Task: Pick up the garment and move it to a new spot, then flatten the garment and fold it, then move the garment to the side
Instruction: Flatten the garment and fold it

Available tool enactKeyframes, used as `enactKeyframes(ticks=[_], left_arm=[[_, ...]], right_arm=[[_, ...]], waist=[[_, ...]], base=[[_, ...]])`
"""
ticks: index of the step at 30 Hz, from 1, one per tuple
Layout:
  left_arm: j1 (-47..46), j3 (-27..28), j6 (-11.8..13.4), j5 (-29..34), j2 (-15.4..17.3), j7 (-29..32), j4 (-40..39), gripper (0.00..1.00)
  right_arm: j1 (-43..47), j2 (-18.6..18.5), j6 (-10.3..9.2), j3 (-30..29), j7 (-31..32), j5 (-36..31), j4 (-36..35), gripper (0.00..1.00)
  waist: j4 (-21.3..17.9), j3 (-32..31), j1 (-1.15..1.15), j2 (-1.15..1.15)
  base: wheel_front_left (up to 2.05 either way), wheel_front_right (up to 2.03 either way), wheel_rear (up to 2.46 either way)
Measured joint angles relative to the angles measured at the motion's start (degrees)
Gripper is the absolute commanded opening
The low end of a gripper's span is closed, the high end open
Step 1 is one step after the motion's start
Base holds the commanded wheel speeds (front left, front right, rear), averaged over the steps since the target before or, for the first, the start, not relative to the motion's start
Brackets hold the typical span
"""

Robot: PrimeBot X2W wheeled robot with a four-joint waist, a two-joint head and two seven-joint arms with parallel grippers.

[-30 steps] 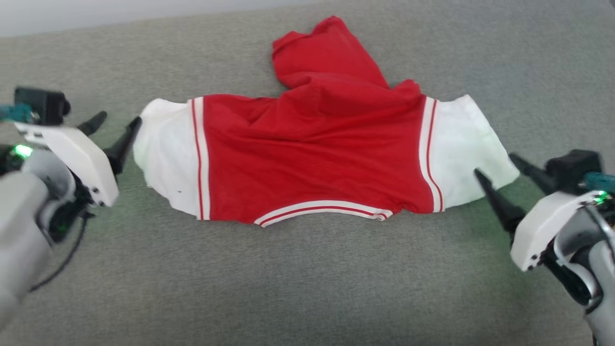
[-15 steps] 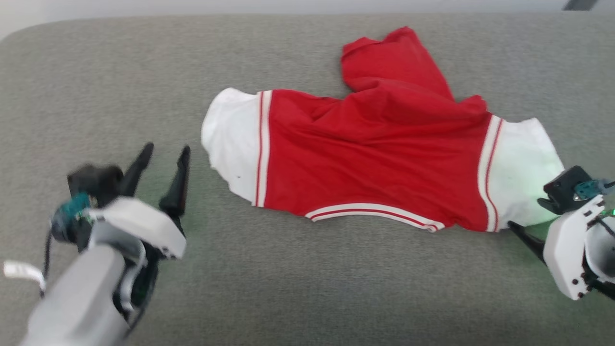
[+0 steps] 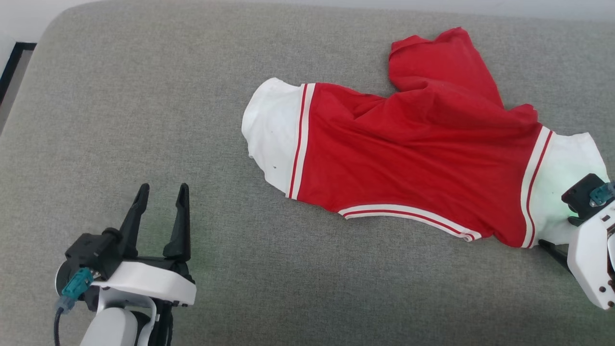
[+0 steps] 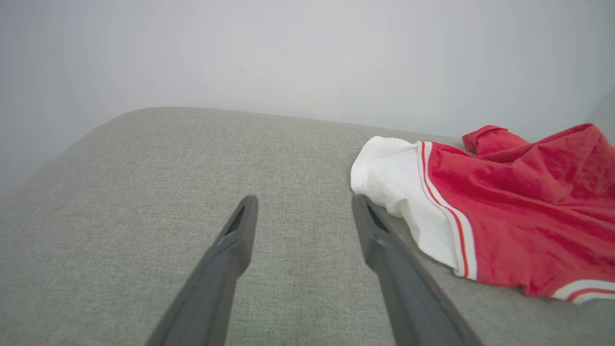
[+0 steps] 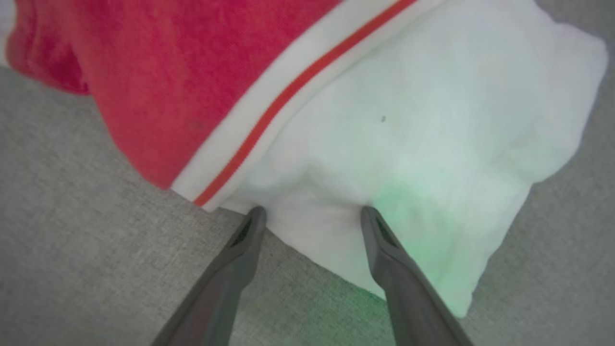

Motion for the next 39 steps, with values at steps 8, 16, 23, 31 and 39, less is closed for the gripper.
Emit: enactKeyframes(ticks=[8,16,23,31,39], left_arm=[[-0.5,2.8,-4.0,4.5,-1.5,0.0,-0.9,1.00],[-6.3,-0.8,-5.2,4.6,4.2,0.0,-1.3,1.00],[-18.3,-19.2,-5.5,-9.4,16.2,15.2,-3.4,1.00],[-30.4,-34.2,-5.5,-31.6,23.1,41.2,-1.6,1.00],[-36.9,-38.0,-5.5,-38.9,20.7,46.3,9.6,1.00]], right_arm=[[-1.0,1.0,0.16,0.5,0.2,0.4,1.5,0.00],[-1.5,3.1,0.19,0.0,-1.1,0.3,2.9,0.00],[-1.8,4.2,0.18,-0.2,-1.5,-0.2,2.9,0.00],[-3.1,4.6,0.19,0.0,-1.1,-0.8,1.6,0.00],[-5.1,4.9,0.46,0.0,-0.6,-1.0,0.1,0.00]], waist=[[0.1,1.3,0.00,0.00],[-1.0,1.6,0.00,0.00],[-2.1,1.6,0.00,0.00],[-3.3,3.3,0.00,0.00],[-4.5,6.4,0.00,0.00]], base=[[0.00,0.00,0.00],[0.00,0.00,0.00],[0.00,0.00,0.00],[0.00,0.00,0.00],[0.00,0.00,0.00]])
